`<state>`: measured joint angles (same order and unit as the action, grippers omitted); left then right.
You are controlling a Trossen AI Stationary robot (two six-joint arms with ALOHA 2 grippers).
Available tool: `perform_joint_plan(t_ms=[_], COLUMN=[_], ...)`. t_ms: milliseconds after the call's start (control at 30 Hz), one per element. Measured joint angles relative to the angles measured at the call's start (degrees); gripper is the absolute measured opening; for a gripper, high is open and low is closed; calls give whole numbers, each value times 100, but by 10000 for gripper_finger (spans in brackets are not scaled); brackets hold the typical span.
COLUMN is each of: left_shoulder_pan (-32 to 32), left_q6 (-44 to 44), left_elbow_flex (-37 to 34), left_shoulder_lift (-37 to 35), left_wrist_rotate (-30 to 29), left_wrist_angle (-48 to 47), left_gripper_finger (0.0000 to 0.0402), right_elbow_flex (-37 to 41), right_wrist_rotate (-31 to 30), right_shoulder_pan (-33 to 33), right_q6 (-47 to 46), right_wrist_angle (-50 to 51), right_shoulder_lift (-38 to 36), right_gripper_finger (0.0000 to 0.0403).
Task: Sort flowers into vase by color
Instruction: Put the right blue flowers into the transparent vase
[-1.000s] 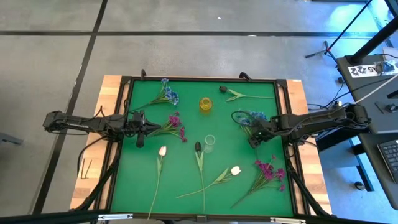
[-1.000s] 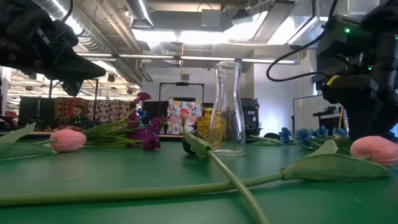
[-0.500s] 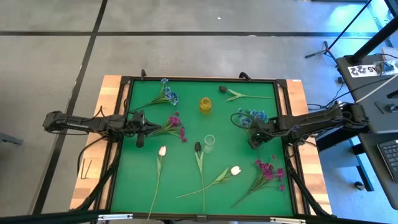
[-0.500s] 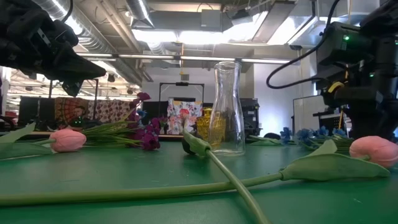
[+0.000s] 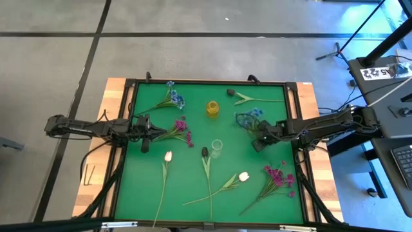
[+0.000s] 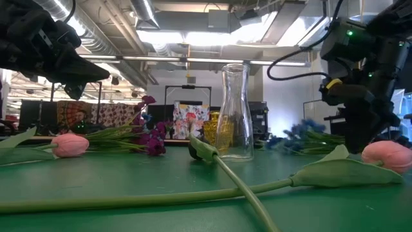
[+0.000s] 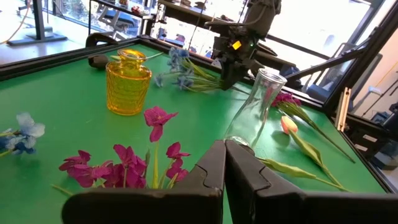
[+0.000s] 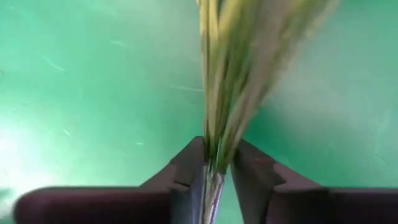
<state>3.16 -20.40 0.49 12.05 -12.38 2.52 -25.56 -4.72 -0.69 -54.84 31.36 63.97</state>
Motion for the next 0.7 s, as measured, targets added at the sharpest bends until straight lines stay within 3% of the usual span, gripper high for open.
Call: perform_joint_plan(t_ms=[267,500,700], left_shoulder_pan=[1,1,2], left_q6=[0,0,0], left_elbow_flex=[-1,0,-2], left_shoulder_lift=[-1,0,0], left_wrist_rotate=[0,0,1], left_wrist_angle=[0,0,0], left_gripper_finger=[0,0,0], right_elbow_flex=[-64,-505,-1209], right_wrist_rotate=[-20,-30,-455], right_shoulder_pan=[-2,-2,-2], right_q6=[7,227,613], right_wrist_angle=[-109,-63,459], right_shoulder_lift=[-1,-5,-8], right_gripper_finger=[10,25,7])
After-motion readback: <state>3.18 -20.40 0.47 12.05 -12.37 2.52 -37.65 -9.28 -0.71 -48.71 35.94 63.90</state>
